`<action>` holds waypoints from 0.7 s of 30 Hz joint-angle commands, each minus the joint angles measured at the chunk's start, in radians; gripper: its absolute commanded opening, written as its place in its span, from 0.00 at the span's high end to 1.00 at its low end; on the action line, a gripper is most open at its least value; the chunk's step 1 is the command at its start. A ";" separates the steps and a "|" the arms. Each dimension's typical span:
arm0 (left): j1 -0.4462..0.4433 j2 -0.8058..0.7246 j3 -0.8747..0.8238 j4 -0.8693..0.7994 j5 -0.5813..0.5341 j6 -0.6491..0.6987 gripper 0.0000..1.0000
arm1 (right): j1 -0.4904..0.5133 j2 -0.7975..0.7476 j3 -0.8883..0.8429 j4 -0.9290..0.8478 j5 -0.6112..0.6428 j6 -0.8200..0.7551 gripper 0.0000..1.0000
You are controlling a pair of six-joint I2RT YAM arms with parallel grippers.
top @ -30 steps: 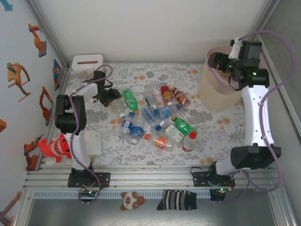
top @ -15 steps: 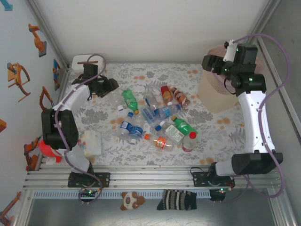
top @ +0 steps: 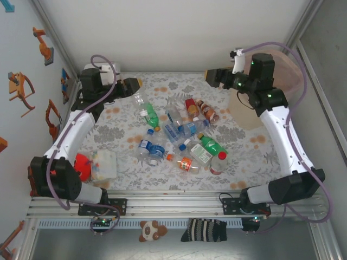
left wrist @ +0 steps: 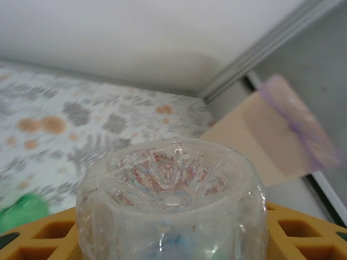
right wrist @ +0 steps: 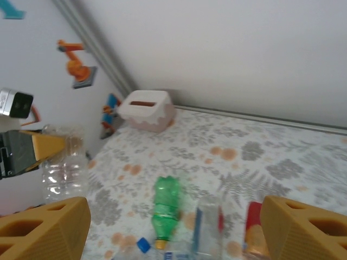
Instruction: Put the plastic bottles in the bin
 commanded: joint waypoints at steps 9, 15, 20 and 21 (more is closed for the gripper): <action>-0.144 -0.108 0.051 0.300 0.235 0.034 0.53 | 0.172 0.021 -0.046 0.350 -0.296 0.074 0.18; -0.190 -0.124 0.075 0.328 0.253 0.035 0.53 | 0.263 0.033 -0.032 0.391 -0.364 0.023 0.12; -0.215 -0.137 0.079 0.344 0.258 0.038 0.53 | 0.321 0.048 0.012 0.307 -0.329 -0.078 0.10; -0.220 -0.138 0.081 0.345 0.258 0.036 0.53 | 0.329 0.052 0.013 0.307 -0.328 -0.088 0.09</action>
